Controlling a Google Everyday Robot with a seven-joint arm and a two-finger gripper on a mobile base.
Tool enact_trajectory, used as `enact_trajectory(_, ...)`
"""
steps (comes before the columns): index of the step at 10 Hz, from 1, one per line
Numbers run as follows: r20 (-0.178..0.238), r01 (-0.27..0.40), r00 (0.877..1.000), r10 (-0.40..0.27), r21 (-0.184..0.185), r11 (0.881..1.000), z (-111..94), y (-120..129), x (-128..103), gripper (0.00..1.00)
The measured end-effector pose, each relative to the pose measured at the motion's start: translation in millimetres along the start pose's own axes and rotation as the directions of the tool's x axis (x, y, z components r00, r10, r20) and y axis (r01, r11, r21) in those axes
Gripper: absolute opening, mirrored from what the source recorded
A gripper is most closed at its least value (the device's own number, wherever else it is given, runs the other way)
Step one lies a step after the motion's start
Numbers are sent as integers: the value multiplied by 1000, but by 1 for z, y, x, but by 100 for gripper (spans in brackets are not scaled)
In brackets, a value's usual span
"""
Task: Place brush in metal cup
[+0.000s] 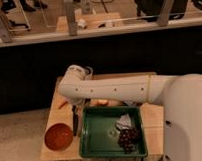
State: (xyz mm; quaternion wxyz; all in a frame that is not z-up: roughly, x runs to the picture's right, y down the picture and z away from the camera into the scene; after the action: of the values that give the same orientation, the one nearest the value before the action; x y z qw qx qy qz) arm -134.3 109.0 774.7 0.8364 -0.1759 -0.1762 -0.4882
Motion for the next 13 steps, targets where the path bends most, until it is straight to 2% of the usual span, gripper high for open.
enact_trajectory(5,18,13,1000,-13,7,1000,20,-23,-6,19)
enact_trajectory(10,2,14,1000,-14,12,1000,32,-35,2,19)
enact_trajectory(13,-10,13,1000,-13,22,1000,30,-39,8,19)
